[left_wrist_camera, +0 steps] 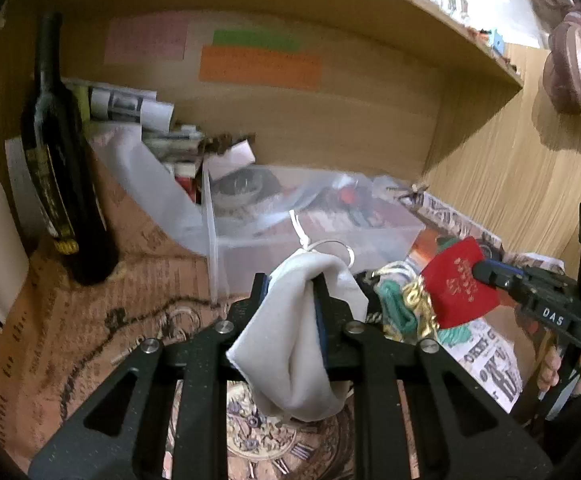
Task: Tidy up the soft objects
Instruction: 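Grasp the white cloth with the left tool while the right tool grasps the red pouch, then carry the white cloth into the clear box and open the left tool while the right lifts the red pouch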
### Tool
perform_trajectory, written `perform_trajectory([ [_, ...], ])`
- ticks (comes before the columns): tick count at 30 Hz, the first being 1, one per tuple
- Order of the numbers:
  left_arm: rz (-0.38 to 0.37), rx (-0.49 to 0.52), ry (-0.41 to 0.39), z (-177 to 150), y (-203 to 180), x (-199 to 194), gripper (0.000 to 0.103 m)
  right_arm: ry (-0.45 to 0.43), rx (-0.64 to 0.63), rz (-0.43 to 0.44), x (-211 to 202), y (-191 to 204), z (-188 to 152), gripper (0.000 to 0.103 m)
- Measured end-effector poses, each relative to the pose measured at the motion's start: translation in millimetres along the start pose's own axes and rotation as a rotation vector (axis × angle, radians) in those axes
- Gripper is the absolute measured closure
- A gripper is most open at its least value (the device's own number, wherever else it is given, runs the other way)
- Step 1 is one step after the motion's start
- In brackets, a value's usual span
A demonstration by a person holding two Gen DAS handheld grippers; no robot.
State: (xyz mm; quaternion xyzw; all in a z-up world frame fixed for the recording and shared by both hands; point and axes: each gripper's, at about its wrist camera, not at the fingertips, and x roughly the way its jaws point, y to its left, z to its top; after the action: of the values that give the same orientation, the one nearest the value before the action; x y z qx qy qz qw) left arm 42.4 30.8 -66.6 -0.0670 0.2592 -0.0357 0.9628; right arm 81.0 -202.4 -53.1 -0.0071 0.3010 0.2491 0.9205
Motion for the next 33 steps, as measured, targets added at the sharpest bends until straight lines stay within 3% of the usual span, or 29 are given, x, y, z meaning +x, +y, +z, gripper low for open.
perform_trajectory([
  [11,-0.009,0.016,-0.083,31,-6,-4,0.083,-0.079,-0.047,0.034,-1,16,25,0.095],
  [23,-0.007,0.027,-0.058,37,-8,14,0.083,0.092,-0.114,0.091,30,35,5,0.095],
  [33,0.021,0.044,-0.126,74,-4,19,0.083,-0.013,-0.094,0.154,12,33,41,0.098],
])
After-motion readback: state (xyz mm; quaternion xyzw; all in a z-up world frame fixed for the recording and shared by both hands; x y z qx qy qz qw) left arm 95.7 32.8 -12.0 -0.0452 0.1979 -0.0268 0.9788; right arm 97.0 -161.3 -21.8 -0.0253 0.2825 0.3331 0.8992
